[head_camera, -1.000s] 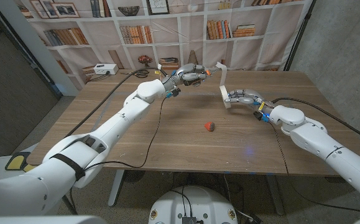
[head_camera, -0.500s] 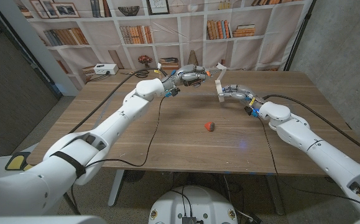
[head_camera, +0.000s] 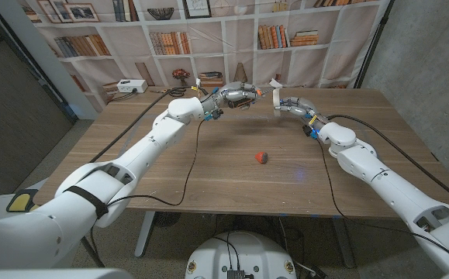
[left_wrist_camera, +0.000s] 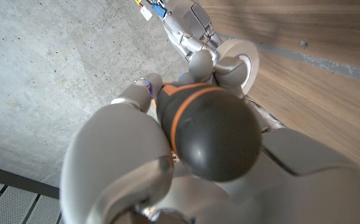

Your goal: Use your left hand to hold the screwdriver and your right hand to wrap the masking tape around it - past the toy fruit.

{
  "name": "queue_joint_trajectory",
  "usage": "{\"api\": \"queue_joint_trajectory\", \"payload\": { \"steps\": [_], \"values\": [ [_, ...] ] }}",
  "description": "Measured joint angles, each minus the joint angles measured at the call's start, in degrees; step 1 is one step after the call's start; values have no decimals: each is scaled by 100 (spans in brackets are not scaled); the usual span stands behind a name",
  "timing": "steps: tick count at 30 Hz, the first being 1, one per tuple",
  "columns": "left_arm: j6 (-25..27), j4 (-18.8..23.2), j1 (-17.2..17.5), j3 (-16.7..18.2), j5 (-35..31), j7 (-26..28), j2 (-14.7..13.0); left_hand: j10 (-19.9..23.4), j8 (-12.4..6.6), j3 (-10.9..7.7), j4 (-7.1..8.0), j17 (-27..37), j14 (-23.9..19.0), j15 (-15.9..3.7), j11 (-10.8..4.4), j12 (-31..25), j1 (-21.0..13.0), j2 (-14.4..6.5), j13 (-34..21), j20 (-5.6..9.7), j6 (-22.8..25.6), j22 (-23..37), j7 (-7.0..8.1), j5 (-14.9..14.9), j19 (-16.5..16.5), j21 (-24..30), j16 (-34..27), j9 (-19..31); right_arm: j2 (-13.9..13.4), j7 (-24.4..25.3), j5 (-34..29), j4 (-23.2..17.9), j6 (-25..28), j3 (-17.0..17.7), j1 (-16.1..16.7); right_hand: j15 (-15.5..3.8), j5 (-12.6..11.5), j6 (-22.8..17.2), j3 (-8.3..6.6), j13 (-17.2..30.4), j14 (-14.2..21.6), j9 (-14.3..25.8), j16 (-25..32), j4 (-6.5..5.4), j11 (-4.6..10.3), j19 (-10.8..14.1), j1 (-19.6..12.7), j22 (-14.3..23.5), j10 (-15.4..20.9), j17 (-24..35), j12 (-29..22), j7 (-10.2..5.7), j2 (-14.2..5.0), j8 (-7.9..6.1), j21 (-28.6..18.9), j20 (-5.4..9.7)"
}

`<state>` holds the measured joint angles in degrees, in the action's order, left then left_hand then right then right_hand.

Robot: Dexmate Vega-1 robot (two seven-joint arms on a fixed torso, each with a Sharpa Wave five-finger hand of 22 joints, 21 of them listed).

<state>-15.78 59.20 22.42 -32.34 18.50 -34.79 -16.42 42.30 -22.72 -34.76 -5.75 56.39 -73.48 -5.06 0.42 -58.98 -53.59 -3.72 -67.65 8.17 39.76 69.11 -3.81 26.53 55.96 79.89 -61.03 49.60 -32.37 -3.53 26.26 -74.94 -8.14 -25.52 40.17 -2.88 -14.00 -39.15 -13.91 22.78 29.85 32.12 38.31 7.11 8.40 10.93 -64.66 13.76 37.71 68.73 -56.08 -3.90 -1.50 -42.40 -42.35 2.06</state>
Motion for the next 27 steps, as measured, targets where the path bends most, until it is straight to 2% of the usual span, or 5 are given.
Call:
{"api": "queue_joint_trajectory", "payload": {
  "steps": [3, 16, 19, 24, 27],
  "values": [
    [89, -65, -42, 1, 67, -151, 17, 0, 0, 0, 0, -1, 0, 0, 0, 0, 0, 0, -1, 0, 0, -15, -1, 0, 0, 0, 0, 0, 56, 60, 40, 61, -68, 74, -18, 22, -22, 39, 0, 0, -21, 0, -7, 0, 39, -9, 0, 0, -40, -5, -14, -37, 0, -22, -25, 9],
    [349, -211, -149, 21, 226, -507, 75, -10, 0, 0, 0, -19, 0, 0, 10, -22, 0, 0, 10, 12, -10, -11, -10, -45, 13, 2, 0, 2, 83, 318, 169, 39, -331, 367, 43, 31, -25, 83, 0, 0, -31, 0, -40, 0, 38, -12, 0, -27, -59, -4, -33, -41, 0, -44, -91, 5],
    [390, -219, -157, 24, 245, -552, 83, -11, 0, 0, 1, -15, 0, 0, 11, -23, 0, 0, 24, 12, -19, -3, -20, -63, 13, 2, 0, 2, 82, 322, 200, 25, -363, 402, 54, 31, -24, 102, 0, 1, -30, 0, -45, 0, 37, -12, 0, -28, -60, -4, -33, -39, 0, -142, -91, 5],
    [440, -246, -168, 29, 272, -596, 101, -11, -46, 0, 1, -14, 0, 0, 11, -23, 0, -1, 29, 12, -38, -16, -39, -66, 12, 22, -21, 2, 76, 277, 277, 9, -442, 447, 64, 30, -23, 102, 0, 3, -30, 0, -46, 0, 29, 18, 0, -33, -68, 12, -32, -39, 0, -143, -135, 8],
    [510, -267, -179, 30, 296, -658, 116, -11, -46, 1, 1, -15, 0, 0, 11, -23, 135, -135, 29, 12, -39, -25, -39, -78, 12, 37, -21, 2, 56, 216, 319, -20, -485, 500, 64, 30, -20, 122, 0, 8, -30, 0, -46, 0, 28, 44, 0, -34, -68, 12, -31, -39, 0, -143, -178, 19]
  ]
}}
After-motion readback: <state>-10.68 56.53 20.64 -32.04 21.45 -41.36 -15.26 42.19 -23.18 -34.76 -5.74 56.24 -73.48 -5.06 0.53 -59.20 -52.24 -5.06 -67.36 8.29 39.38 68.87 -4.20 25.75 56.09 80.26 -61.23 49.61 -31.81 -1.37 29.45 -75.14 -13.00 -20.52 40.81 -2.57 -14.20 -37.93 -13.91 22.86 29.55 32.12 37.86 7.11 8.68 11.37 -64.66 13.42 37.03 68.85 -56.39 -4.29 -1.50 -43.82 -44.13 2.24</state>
